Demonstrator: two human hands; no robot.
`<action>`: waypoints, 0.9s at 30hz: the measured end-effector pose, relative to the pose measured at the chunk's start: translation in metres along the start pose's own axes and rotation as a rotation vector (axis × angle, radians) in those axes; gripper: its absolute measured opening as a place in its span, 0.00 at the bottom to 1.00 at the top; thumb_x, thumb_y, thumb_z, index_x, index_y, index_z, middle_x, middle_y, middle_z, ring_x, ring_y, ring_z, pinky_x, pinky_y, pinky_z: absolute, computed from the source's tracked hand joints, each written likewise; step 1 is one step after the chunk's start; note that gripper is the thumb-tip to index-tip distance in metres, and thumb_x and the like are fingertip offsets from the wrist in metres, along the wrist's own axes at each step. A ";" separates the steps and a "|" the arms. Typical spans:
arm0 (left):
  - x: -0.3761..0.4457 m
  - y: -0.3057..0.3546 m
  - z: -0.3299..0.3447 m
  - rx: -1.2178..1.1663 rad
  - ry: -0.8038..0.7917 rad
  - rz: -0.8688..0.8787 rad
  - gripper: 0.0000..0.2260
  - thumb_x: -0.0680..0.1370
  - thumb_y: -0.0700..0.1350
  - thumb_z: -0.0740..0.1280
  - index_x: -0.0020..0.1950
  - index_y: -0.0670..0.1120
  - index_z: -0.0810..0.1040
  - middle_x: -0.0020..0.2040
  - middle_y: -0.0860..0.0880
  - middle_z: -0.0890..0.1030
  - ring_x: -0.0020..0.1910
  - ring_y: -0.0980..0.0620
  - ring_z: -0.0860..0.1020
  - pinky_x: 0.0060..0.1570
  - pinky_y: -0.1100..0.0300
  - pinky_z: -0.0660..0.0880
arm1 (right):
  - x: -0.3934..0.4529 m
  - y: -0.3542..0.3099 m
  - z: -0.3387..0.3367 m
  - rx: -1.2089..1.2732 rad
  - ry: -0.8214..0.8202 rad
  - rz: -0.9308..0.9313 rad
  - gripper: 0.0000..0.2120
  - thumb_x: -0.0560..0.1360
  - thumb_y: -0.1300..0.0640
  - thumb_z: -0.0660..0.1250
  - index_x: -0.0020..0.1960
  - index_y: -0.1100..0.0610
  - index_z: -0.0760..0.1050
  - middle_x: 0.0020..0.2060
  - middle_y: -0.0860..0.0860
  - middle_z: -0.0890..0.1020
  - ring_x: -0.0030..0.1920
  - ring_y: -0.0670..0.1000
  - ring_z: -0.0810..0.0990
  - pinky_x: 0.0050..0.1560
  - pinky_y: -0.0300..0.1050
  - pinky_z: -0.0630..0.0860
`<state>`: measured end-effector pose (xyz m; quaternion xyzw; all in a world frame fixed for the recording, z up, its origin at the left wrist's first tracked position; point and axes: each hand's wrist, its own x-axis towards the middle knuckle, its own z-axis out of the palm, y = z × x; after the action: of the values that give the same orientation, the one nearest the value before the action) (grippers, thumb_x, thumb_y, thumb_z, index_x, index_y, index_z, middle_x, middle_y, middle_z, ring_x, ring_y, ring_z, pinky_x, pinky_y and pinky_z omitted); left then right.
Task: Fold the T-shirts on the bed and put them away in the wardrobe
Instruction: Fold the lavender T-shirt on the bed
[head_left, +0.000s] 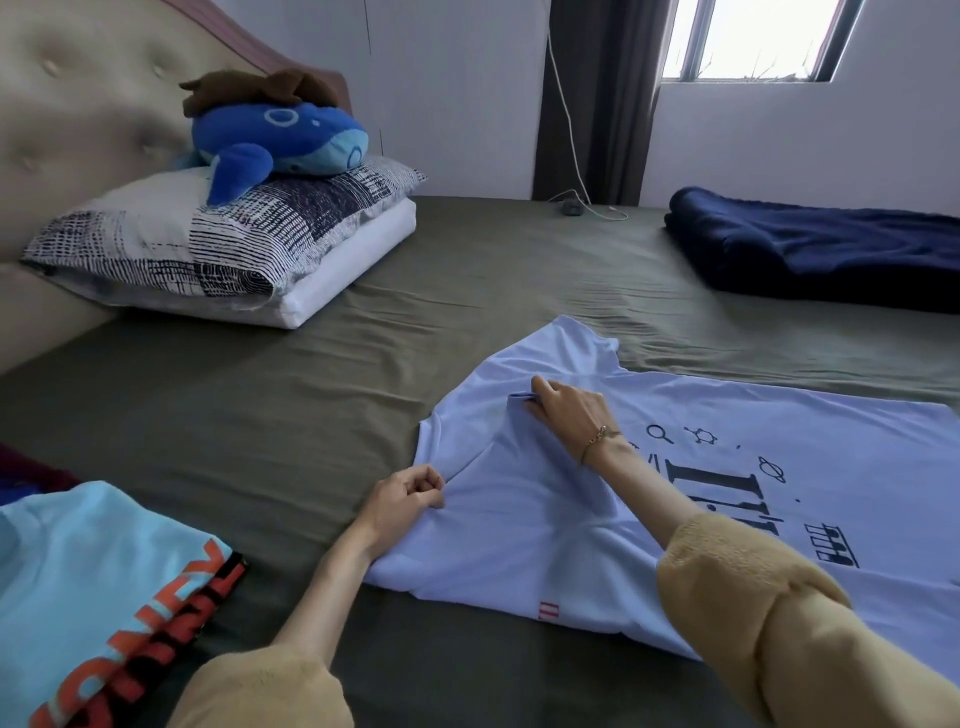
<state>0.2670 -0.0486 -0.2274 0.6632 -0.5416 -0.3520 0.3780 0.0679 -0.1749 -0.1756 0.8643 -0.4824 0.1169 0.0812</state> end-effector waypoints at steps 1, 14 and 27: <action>0.001 -0.001 -0.001 -0.020 -0.002 -0.002 0.10 0.72 0.35 0.67 0.34 0.47 0.74 0.32 0.53 0.74 0.32 0.59 0.69 0.35 0.71 0.65 | -0.004 -0.003 0.000 0.008 -0.009 0.001 0.17 0.82 0.48 0.50 0.58 0.60 0.67 0.55 0.53 0.79 0.53 0.58 0.79 0.38 0.45 0.63; -0.002 0.002 -0.006 -0.053 0.004 -0.039 0.02 0.64 0.46 0.69 0.31 0.51 0.77 0.30 0.55 0.76 0.35 0.55 0.72 0.42 0.60 0.68 | -0.085 -0.039 0.007 0.133 0.011 -0.180 0.32 0.73 0.37 0.39 0.54 0.57 0.71 0.49 0.52 0.81 0.45 0.60 0.82 0.36 0.47 0.69; -0.001 0.001 -0.004 0.000 0.033 -0.057 0.09 0.72 0.36 0.68 0.34 0.48 0.77 0.31 0.52 0.77 0.36 0.54 0.73 0.42 0.60 0.68 | -0.114 -0.026 -0.015 0.384 0.248 0.041 0.07 0.72 0.56 0.59 0.45 0.57 0.73 0.38 0.50 0.79 0.35 0.54 0.78 0.31 0.46 0.73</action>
<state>0.2698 -0.0469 -0.2251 0.6841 -0.5162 -0.3518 0.3765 0.0302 -0.0652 -0.1942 0.8330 -0.4549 0.3136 -0.0287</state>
